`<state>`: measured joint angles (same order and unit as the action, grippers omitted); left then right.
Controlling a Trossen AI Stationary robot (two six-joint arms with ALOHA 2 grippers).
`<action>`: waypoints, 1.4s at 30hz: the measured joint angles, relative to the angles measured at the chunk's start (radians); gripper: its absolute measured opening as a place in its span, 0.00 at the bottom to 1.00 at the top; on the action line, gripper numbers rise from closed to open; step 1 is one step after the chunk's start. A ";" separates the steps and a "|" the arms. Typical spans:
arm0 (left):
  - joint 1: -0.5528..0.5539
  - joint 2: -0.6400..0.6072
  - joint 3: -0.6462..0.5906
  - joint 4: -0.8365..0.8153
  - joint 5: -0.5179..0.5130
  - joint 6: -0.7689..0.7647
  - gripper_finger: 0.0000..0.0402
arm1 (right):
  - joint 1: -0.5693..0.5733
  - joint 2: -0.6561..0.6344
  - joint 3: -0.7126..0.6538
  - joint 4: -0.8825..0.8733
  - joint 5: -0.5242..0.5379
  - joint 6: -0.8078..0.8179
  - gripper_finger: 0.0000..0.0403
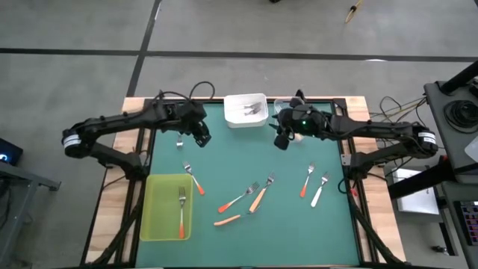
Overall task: Sort silverware by color (type)
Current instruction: Put the orange fork into the yellow bin
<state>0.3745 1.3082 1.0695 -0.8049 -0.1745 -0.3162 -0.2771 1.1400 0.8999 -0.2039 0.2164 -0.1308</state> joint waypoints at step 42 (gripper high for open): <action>-0.119 0.027 -0.002 0.083 0.000 0.093 0.41 | 0.236 0.014 -0.037 -0.533 -0.172 0.986 0.36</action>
<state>0.2553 1.3354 1.0673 -0.7216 -0.1749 -0.2231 -0.0408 1.1542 0.8627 -0.7366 0.0441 0.8552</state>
